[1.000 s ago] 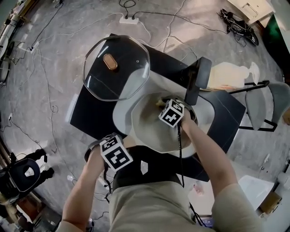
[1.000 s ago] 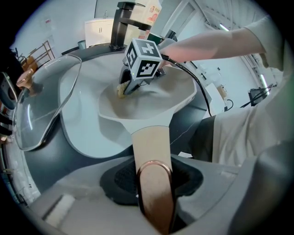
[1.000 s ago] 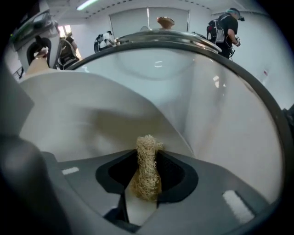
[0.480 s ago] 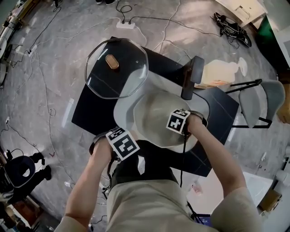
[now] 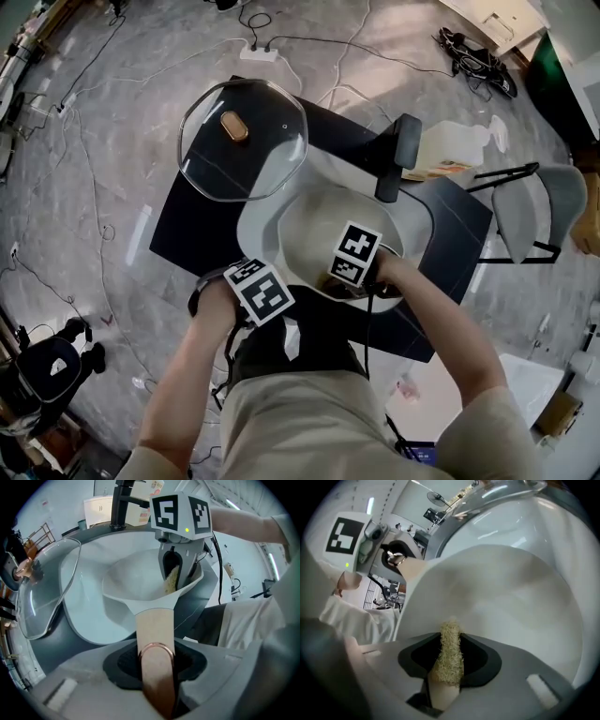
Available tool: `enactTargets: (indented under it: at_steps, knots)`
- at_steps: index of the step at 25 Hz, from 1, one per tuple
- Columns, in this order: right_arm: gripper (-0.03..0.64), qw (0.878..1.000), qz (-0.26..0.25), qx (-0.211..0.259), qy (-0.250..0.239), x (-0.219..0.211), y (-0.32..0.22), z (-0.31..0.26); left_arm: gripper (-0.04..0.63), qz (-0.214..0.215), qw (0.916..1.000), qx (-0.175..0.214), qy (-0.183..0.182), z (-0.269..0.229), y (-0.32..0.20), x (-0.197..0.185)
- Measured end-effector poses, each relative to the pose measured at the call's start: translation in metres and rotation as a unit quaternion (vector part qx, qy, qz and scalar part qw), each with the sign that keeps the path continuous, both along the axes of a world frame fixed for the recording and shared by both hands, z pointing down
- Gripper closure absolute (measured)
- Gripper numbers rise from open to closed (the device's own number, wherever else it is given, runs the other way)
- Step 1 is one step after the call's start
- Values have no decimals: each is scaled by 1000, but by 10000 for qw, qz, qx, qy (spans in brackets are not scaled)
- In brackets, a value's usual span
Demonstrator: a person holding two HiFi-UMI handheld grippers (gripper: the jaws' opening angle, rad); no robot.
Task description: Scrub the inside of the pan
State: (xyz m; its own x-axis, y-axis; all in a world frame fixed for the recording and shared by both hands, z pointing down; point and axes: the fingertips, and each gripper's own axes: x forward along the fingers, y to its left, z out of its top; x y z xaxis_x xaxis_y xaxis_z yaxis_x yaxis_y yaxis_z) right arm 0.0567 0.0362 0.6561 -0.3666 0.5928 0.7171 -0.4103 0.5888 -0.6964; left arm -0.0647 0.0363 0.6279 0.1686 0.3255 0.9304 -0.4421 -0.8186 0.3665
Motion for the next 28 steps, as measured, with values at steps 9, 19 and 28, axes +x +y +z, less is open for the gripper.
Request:
enactTargets:
  at_steps: [9, 19, 28]
  knots:
    - [483, 9856, 1175, 1098, -523, -62, -66, 17, 451, 70, 9999, 110, -44, 0, 0, 0]
    - [480, 9689, 822, 2333, -11, -37, -119, 79, 453, 98, 9999, 97, -72, 1, 5, 1]
    - [479, 9591, 212, 2555, 1197, 63, -135, 110, 454, -17, 10000, -28, 3, 2, 9, 4]
